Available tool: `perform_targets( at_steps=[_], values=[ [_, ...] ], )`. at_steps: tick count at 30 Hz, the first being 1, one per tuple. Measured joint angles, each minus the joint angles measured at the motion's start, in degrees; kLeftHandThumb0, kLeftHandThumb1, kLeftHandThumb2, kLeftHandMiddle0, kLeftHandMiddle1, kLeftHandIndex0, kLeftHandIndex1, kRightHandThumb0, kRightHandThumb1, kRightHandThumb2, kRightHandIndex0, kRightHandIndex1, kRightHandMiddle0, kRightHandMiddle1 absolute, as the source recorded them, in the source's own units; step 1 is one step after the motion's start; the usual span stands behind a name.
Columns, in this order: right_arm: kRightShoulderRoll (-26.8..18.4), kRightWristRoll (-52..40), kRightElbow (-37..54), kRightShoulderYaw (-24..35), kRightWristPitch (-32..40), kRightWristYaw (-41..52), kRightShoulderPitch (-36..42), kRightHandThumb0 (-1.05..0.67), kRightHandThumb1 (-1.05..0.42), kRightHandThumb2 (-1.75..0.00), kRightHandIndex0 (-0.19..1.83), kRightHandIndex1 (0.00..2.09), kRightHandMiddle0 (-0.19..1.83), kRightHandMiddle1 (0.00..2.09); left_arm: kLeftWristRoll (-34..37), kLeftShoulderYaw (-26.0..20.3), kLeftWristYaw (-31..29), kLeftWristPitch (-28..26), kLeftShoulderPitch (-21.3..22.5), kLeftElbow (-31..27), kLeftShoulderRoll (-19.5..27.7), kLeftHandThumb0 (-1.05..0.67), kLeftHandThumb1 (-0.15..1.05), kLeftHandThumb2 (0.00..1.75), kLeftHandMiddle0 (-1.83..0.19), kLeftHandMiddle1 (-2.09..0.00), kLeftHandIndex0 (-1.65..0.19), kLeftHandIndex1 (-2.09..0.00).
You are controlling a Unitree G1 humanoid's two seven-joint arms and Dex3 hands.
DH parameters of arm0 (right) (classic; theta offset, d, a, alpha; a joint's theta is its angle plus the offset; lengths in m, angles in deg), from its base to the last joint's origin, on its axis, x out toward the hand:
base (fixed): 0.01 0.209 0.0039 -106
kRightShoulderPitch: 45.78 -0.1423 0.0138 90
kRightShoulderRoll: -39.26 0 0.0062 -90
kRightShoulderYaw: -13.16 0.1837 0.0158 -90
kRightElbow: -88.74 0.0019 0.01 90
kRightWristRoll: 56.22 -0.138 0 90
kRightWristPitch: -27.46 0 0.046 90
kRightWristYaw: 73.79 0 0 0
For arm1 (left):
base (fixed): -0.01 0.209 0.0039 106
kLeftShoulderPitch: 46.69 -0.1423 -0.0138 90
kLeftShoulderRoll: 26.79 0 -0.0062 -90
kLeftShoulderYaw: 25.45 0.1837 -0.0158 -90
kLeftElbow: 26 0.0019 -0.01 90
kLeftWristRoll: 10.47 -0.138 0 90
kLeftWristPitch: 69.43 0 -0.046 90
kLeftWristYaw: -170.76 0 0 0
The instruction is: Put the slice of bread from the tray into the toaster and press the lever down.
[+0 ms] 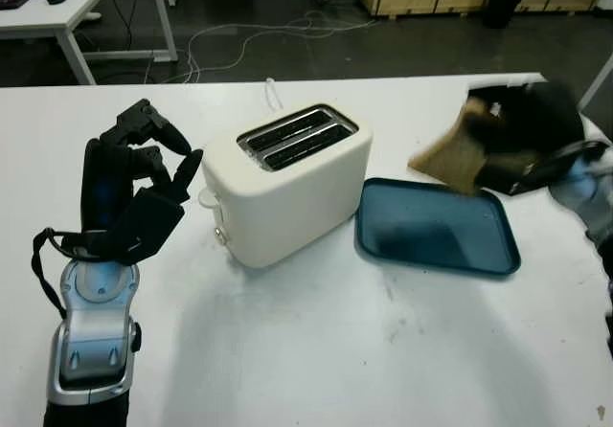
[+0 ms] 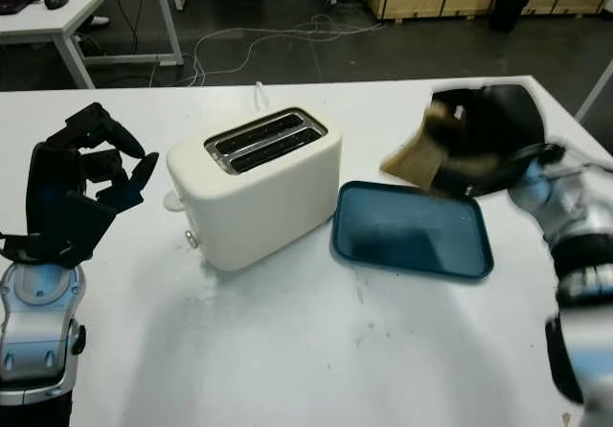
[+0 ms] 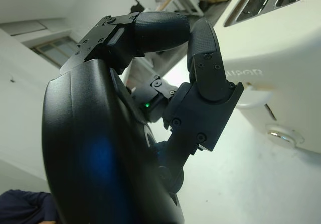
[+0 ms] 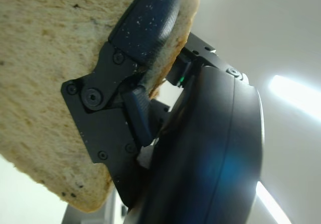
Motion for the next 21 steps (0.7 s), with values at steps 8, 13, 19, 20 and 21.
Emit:
perform_targets(
  at_steps=[8, 13, 19, 20, 21],
  values=[
    [9.8, -11.8, -6.0, 4.9, -0.1, 20.5, -15.1, -1.03, -0.92, -0.63, 1.48, 1.75, 1.33, 1.75, -0.1, 0.0, -0.2, -0.4, 0.1, -0.3, 0.5, -0.39, 0.92, 1.03, -1.08, -1.75, -0.6, -1.75],
    [15.1, -17.3, -6.3, 7.9, 2.9, 31.4, -20.1, -0.91, -0.92, -0.51, 1.29, 1.75, 1.08, 1.75, 0.0, -0.1, -0.3, -0.5, 0.1, -0.3, 0.5, -0.39, 0.92, 1.01, -1.07, -1.75, -0.6, -1.75],
    [20.4, -22.4, -3.0, 9.4, 7.5, 39.5, -21.6, -0.7, -0.92, -0.41, 1.16, 1.75, 0.98, 1.75, 0.1, -0.3, -0.4, -0.5, 0.1, -0.3, 0.5, -0.41, 0.92, 1.0, -1.08, -1.75, -0.61, -1.75],
    [21.2, -23.0, -2.2, 9.4, 8.3, 40.0, -21.8, -0.67, -0.92, -0.41, 1.17, 1.75, 0.98, 1.75, 0.1, -0.3, -0.5, -0.5, 0.1, -0.3, 0.5, -0.4, 0.92, 1.01, -1.08, -1.75, -0.61, -1.75],
    [21.9, -23.1, -1.4, 9.4, 9.2, 40.3, -22.0, -0.65, -0.92, -0.42, 1.17, 1.75, 0.99, 1.75, 0.1, -0.3, -0.5, -0.5, 0.1, -0.3, 0.5, -0.4, 0.92, 1.01, -1.09, -1.75, -0.61, -1.75]
  ],
)
